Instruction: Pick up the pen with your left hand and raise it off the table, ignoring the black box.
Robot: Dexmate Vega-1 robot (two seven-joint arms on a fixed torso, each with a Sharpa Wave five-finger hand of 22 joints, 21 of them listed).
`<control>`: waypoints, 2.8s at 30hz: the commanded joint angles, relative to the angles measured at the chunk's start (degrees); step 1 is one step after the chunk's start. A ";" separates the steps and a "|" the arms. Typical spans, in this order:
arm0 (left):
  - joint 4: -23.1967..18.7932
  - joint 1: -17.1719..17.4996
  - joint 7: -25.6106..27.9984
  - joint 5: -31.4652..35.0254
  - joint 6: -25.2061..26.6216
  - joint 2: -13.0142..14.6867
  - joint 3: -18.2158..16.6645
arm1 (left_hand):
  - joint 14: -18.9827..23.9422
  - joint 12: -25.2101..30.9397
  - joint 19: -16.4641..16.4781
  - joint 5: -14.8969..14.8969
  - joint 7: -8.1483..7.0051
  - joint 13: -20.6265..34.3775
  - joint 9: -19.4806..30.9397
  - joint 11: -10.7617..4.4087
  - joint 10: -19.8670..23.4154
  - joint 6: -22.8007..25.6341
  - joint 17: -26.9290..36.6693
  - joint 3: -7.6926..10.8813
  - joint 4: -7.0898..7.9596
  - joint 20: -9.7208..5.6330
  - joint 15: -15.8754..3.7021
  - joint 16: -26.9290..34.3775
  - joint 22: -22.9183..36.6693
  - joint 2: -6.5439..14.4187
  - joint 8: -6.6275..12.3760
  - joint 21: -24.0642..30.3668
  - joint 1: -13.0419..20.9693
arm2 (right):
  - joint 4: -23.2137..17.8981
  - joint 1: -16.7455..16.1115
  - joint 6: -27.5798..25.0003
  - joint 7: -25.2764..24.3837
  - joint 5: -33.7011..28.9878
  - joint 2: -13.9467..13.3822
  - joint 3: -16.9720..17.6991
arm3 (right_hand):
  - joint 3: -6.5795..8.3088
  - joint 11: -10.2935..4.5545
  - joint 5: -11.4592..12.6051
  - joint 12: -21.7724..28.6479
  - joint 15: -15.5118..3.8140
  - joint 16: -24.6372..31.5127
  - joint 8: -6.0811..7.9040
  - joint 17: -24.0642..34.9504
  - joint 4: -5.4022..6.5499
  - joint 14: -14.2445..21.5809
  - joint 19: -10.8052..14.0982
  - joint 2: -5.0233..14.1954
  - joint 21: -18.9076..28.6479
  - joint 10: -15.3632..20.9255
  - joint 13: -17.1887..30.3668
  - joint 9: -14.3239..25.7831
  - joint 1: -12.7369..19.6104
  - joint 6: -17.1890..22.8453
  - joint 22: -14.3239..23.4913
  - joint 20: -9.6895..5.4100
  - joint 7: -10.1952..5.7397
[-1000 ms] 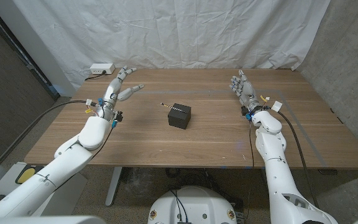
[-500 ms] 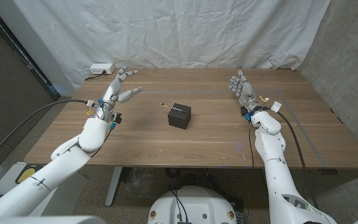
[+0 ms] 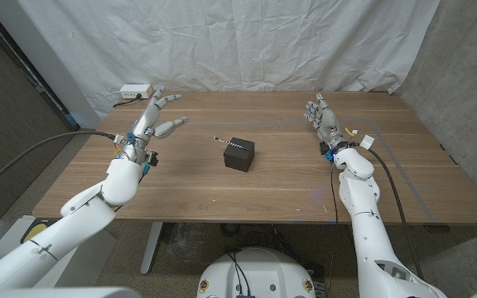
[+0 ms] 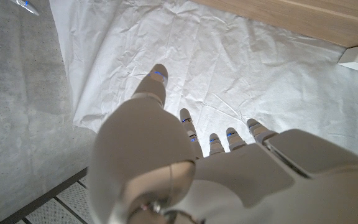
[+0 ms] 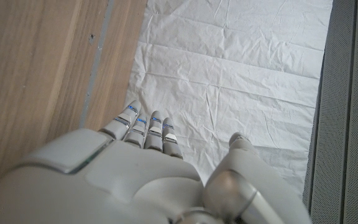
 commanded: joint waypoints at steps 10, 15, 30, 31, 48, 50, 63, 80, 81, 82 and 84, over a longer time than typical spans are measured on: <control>-3.63 0.48 1.25 7.06 6.81 2.22 0.65 | 0.14 -0.03 -0.28 -0.35 -0.04 0.15 0.26 -0.30 -1.27 0.95 0.20 -0.48 0.07 -0.15 -0.50 0.23 0.14 -0.05 -0.15 0.31 0.92 | -0.39 0.01 0.55 -0.09 0.46 0.42 -0.55 | 0.05 0.27 0.27 0.37 0.15 0.34 0.17 0.09 -0.25 0.74 0.45 0.58 -0.05 0.54 0.19 0.32 0.25 0.48 0.20 -0.08 0.04; -4.10 0.16 2.61 9.60 8.48 2.14 1.78 | 0.15 -0.02 -0.24 -0.37 -0.14 0.15 0.27 -0.34 -1.26 1.26 0.21 -0.60 0.11 -0.15 -0.58 0.24 0.14 -0.07 -0.16 0.33 1.01 | -0.72 -0.18 0.36 -0.20 0.55 0.48 -0.47 | 0.02 0.18 0.27 0.36 0.16 0.35 0.16 0.09 -0.28 0.82 0.46 0.61 -0.05 0.53 0.19 0.32 0.26 0.49 0.20 -0.07 0.04; -7.34 -1.23 2.31 16.56 15.00 4.05 4.84 | -0.26 0.03 -0.53 -0.39 -0.47 0.15 0.30 -0.75 -1.17 1.24 0.27 -1.01 0.30 -0.19 -1.21 0.11 0.17 -0.16 -0.58 0.24 1.12 | -0.05 0.04 0.82 0.60 1.50 0.39 0.10 | -0.07 0.15 0.27 0.37 0.11 0.34 0.15 0.12 -0.34 0.90 0.58 0.67 -0.01 0.63 0.20 0.33 0.25 0.55 0.21 -0.06 0.00; -7.69 -1.30 1.94 16.65 15.28 4.30 4.90 | -0.25 0.02 -0.54 -0.39 -0.54 0.16 0.30 -0.70 -1.19 1.24 0.27 -1.03 0.32 -0.18 -1.22 0.12 0.18 -0.16 -0.60 0.24 1.12 | 0.15 0.14 0.91 0.73 1.63 0.37 0.18 | -0.08 0.11 0.27 0.38 0.14 0.33 0.16 0.12 -0.35 0.89 0.57 0.67 -0.02 0.67 0.20 0.33 0.25 0.59 0.21 -0.06 0.02; -12.87 -0.53 -0.66 22.12 23.29 7.50 6.20 | -1.00 -0.06 -0.76 -0.28 -1.41 0.16 0.33 -1.11 -1.46 1.77 0.37 -1.51 0.48 -0.28 -1.64 0.05 0.23 -0.31 -0.86 0.25 1.28 | 2.36 1.66 2.42 1.69 3.13 1.05 0.97 | -0.22 0.15 0.26 0.61 -0.01 0.46 0.44 0.14 -0.43 1.37 0.97 0.74 0.12 1.36 0.22 0.34 0.22 1.44 0.22 -0.13 -0.18; -13.33 -0.38 -0.76 22.84 24.02 7.89 6.27 | -1.02 -0.06 -0.75 -0.26 -1.53 0.16 0.34 -1.17 -1.45 1.88 0.37 -1.56 0.49 -0.38 -1.71 0.07 0.23 -0.32 -0.87 0.26 1.31 | 2.28 1.70 2.40 1.67 3.09 1.04 0.97 | -0.23 0.10 0.26 0.62 0.03 0.47 0.45 0.14 -0.44 1.43 1.06 0.74 0.15 1.41 0.23 0.35 0.22 1.49 0.22 -0.19 -0.16; -16.90 -0.44 -4.11 27.24 29.45 10.25 7.78 | -1.18 -0.02 -0.77 -0.13 -1.53 0.15 0.36 -0.99 -1.40 2.65 0.39 -1.85 0.55 -0.34 -1.60 0.15 0.26 -0.35 -0.90 0.32 1.57 | 3.06 2.39 2.42 2.31 3.64 1.04 1.27 | -0.31 0.03 0.27 0.72 -0.10 0.52 0.46 0.16 -0.48 1.69 1.22 0.78 0.18 1.76 0.24 0.35 0.20 1.68 0.23 -0.25 -0.22; -18.88 -3.44 -9.84 32.36 34.63 11.54 11.99 | -1.34 0.10 -0.92 0.01 -2.19 0.14 0.39 -1.45 -1.07 4.85 0.38 -2.16 0.57 -0.44 -1.81 0.19 0.27 -0.24 -0.50 0.32 2.12 | 2.30 2.29 1.45 3.10 4.02 1.07 1.76 | -0.47 0.08 0.27 0.75 0.01 0.50 0.48 0.18 -0.52 1.91 1.34 0.84 0.18 2.04 0.25 0.36 0.10 2.06 0.23 -0.14 -0.05; -19.06 -3.70 -10.57 32.96 35.27 11.69 12.39 | -1.34 0.09 -0.92 0.02 -2.13 0.14 0.39 -1.37 -1.09 4.77 0.38 -2.17 0.57 -0.36 -1.72 0.20 0.27 -0.24 -0.55 0.32 2.15 | 2.39 2.35 1.46 3.17 4.04 1.08 1.77 | -0.48 0.04 0.27 0.74 0.02 0.49 0.48 0.18 -0.52 1.90 1.36 0.85 0.18 2.02 0.25 0.36 0.10 2.06 0.23 -0.16 -0.08; -19.13 -3.76 -10.87 32.93 35.39 11.66 12.48 | -1.40 0.09 -0.93 0.03 -2.25 0.14 0.39 -1.50 -1.08 4.89 0.38 -2.20 0.58 -0.42 -1.76 0.18 0.27 -0.23 -0.55 0.33 2.19 | 2.49 2.40 1.48 3.24 4.08 1.09 1.79 | -0.48 0.03 0.27 0.74 0.07 0.49 0.49 0.18 -0.52 1.91 1.37 0.85 0.18 2.04 0.25 0.36 0.09 2.11 0.23 -0.16 -0.06; -19.31 -3.94 -11.35 33.32 35.78 11.64 12.85 | -1.48 0.09 -0.93 0.04 -2.22 0.14 0.39 -1.58 -1.06 4.93 0.38 -2.23 0.58 -0.42 -1.74 0.16 0.27 -0.22 -0.58 0.33 2.23 | 2.62 2.49 1.48 3.38 4.08 1.12 1.77 | -0.50 0.02 0.27 0.72 -0.01 0.47 0.48 0.18 -0.52 1.88 1.38 0.87 0.18 2.02 0.26 0.36 0.09 2.12 0.23 -0.14 -0.05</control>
